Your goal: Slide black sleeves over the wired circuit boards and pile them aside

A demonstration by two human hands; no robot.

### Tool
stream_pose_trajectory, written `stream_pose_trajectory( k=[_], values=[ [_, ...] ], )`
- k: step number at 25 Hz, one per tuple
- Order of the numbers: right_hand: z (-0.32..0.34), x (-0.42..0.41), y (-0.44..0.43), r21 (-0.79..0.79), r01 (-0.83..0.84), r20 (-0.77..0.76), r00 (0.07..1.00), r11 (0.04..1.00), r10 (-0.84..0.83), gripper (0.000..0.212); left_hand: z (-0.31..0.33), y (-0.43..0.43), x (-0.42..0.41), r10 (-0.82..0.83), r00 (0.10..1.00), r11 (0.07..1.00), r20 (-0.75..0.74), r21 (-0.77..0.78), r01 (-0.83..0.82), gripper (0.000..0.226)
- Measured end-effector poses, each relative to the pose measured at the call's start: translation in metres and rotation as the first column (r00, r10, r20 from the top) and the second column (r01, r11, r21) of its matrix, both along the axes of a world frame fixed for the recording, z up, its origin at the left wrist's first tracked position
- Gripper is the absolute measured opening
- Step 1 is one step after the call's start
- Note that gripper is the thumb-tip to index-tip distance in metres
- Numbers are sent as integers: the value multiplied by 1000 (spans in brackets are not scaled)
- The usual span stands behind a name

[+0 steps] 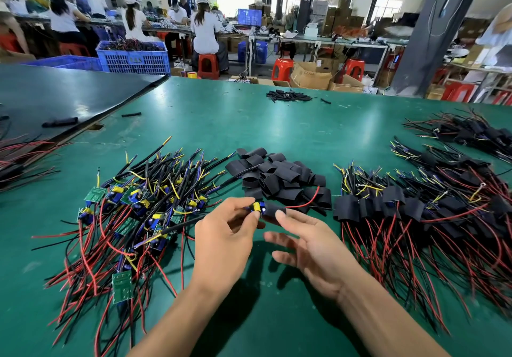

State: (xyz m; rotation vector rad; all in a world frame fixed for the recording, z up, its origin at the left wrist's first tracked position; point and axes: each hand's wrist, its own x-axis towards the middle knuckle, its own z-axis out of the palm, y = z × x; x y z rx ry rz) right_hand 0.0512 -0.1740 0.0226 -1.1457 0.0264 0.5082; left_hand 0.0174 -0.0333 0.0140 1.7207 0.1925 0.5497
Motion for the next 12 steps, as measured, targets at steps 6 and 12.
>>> stream_pose_trajectory(
  k=[6,12],
  values=[
    [-2,0,0,56,13,-6,1000,998,-13,5,-1,-2,1,18,1000,1000,7,15,-18,17],
    [-2,2,-1,112,21,-29,999,993,-18,9,1,-4,0,-3,1000,1000,27,-25,4,16]
  ],
)
